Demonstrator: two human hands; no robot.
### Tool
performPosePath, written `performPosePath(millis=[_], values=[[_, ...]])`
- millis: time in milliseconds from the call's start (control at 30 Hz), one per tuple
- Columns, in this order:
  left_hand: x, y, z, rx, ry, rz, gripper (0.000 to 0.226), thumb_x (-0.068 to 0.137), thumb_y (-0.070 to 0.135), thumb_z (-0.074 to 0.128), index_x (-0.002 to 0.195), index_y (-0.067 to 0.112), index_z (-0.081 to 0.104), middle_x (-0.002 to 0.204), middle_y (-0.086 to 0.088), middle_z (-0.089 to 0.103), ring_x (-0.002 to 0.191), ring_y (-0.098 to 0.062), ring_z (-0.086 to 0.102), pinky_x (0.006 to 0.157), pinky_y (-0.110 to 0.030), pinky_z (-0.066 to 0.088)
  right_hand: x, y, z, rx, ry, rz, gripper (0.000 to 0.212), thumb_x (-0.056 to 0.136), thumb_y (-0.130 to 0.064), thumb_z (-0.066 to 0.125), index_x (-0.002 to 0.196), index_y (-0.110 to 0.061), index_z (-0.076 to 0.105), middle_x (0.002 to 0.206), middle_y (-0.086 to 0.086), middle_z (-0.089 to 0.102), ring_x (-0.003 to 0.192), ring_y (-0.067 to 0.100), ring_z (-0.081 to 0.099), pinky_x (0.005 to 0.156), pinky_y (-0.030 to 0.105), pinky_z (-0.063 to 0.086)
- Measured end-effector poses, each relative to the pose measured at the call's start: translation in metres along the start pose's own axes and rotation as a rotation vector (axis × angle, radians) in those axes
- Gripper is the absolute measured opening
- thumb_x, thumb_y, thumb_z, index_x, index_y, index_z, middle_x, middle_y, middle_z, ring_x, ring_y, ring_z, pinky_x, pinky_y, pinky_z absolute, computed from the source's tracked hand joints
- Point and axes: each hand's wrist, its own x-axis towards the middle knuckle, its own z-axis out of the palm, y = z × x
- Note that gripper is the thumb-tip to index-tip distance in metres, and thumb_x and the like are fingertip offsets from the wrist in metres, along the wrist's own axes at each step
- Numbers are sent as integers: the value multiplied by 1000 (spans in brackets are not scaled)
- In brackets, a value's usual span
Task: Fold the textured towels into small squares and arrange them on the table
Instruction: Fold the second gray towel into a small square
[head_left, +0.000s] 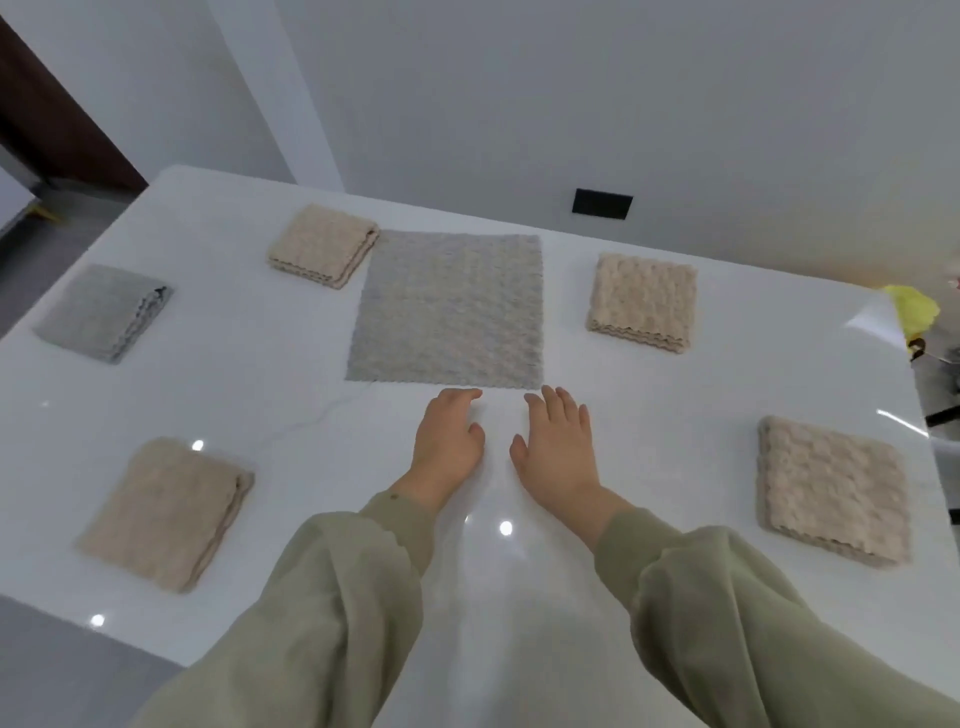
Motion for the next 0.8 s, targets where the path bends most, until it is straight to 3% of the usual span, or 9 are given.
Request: performPosePath(millis=[167, 300, 400, 533, 600, 700, 800], values=[[33, -81, -60, 290, -50, 79, 59, 85, 6, 49, 141, 18, 35, 152, -4, 23, 139, -21, 21, 111, -30, 23, 56, -86, 33, 21, -62, 25, 60, 95, -26, 42, 147, -11, 18, 158, 9, 8, 146, 25, 3, 118, 43, 3], [58, -114, -85, 488, -136, 152, 65, 87, 13, 48, 146, 18, 21, 157, -4, 12, 142, -25, 13, 113, -38, 23, 78, -111, 47, 2, -128, 146, 64, 94, -30, 42, 149, -14, 12, 157, 5, 10, 145, 22, 6, 117, 46, 7], [71, -120, -84, 477, -126, 223, 62, 88, 14, 48, 146, 15, 24, 150, -5, 27, 136, -25, 23, 104, -35, 36, 84, -113, 49, -127, -98, 140, 65, 92, -35, 42, 148, -15, 16, 150, 5, 25, 138, 25, 20, 114, 45, 18], [87, -120, -85, 433, -32, 290, 46, 88, 11, 47, 134, 14, 43, 128, -5, 47, 116, -24, 42, 82, -34, 45, 101, -115, 44, -148, -57, 152, 59, 93, -34, 42, 146, -14, 23, 136, 7, 39, 124, 28, 36, 102, 39, 31], [92, -122, -85, 416, -3, 305, 30, 88, 10, 49, 118, 12, 53, 116, -6, 52, 106, -26, 47, 72, -35, 43, 108, -115, 45, -178, 4, 138, 45, 92, -30, 44, 134, -13, 40, 125, 8, 46, 115, 27, 43, 95, 37, 35], [98, -125, -78, 392, 49, 314, 17, 89, 12, 48, 104, 11, 57, 108, -6, 54, 101, -25, 47, 69, -34, 39, 115, -113, 53, -181, 144, 109, 20, 85, -20, 58, 101, -8, 61, 98, 11, 58, 93, 31, 55, 80, 39, 42], [105, -123, -70, 335, 144, 281, 15, 89, 15, 49, 100, 11, 58, 106, -5, 56, 99, -25, 46, 70, -35, 40, 124, -109, 63, -148, 289, 91, 14, 69, -12, 71, 72, -7, 59, 71, 10, 57, 68, 31, 57, 65, 37, 44]])
